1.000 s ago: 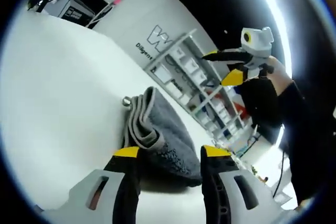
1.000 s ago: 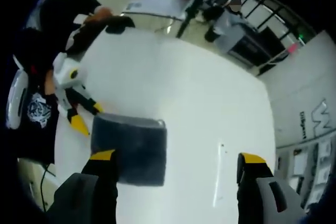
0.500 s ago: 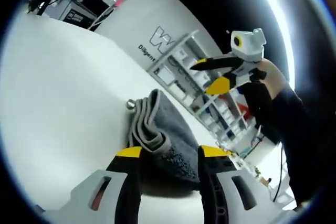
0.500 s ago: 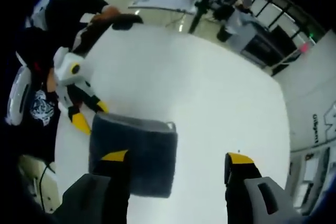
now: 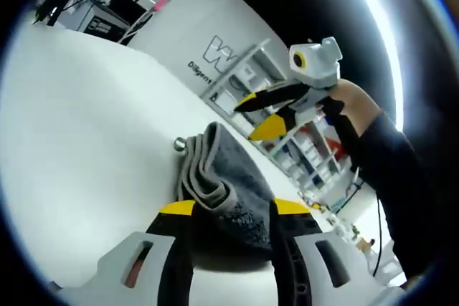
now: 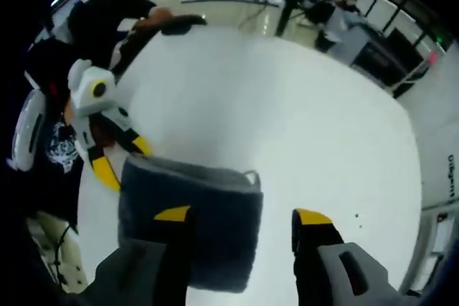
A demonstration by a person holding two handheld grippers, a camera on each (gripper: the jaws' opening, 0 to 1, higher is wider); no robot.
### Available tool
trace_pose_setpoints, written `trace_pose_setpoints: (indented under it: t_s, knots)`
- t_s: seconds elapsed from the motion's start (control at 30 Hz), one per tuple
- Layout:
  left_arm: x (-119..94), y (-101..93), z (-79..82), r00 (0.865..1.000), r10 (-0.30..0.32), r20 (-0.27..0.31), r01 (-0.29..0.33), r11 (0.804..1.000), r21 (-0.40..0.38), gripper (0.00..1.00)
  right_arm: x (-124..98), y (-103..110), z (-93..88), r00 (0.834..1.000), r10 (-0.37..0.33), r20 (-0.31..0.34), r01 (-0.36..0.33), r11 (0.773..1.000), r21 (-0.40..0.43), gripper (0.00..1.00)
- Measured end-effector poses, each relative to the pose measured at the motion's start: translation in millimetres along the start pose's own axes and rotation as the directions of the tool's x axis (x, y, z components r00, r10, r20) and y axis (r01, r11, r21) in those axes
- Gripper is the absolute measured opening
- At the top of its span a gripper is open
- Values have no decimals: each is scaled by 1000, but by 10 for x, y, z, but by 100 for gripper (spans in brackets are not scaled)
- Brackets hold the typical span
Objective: Open the folded towel by lifting each exposed corner and separating the folded layers until the towel lies flat within the target outline without major curled edges
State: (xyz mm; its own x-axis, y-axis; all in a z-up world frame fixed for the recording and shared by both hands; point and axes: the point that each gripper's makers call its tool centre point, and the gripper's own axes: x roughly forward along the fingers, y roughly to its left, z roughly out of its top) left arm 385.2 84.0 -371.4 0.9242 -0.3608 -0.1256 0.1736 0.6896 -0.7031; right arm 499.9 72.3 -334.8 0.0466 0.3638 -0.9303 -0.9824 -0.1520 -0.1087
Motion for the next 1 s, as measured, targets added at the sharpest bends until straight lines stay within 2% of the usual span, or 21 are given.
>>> trace_pose_setpoints:
  t_s: [0.2,0.33,0.47,0.73,0.9,1.0]
  knots:
    - [13,0,-19,1000,-3,-18,3,1000,-4,37,153,-64,-44,1000,1,0,-1,1000,0,48]
    - [8,-13,-27,1000,-5,-16,5,1000,-1,37,181,-89,-68,1000,8,-4,-8,1000,5,46]
    - [4,-13,-16,1000,-8,-13,8,1000,-7,37,158,-179,-13,1000,15,0,-15,1000,3,44]
    - [-5,6,-36,1000,-17,-14,17,1000,-17,35,318,-175,50,999,42,-7,-42,999,-14,41]
    - [-2,35,-25,1000,-13,-12,13,1000,-19,33,462,-99,18,998,60,-27,-60,998,-6,35]
    - [6,43,-24,1000,-11,-11,11,1000,-20,32,486,-145,21,997,74,-36,-74,997,-4,32]
